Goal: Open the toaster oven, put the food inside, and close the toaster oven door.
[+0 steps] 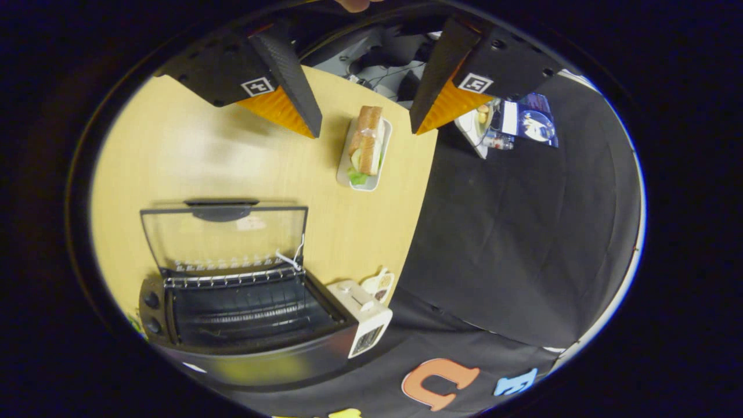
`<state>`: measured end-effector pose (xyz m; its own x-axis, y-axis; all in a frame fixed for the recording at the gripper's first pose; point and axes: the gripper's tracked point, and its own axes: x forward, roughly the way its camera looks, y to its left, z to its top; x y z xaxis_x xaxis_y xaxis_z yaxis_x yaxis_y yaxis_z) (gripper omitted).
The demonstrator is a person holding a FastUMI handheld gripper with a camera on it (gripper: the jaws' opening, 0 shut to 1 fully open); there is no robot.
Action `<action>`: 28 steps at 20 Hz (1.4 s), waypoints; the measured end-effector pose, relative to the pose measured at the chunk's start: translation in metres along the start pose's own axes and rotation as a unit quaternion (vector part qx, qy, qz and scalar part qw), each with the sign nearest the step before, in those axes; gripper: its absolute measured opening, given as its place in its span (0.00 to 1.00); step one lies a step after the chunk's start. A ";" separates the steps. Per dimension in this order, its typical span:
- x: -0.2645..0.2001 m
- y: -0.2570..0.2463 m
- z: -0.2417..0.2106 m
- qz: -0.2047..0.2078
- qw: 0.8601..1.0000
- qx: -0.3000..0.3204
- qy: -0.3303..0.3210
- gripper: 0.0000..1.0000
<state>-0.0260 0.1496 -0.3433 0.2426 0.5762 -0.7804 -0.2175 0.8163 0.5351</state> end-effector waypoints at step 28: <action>0.007 0.045 0.010 0.084 0.993 0.068 0.047 0.32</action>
<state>-0.0245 0.1914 -0.3215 0.1229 0.7035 -0.7000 -0.1162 0.7107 0.6939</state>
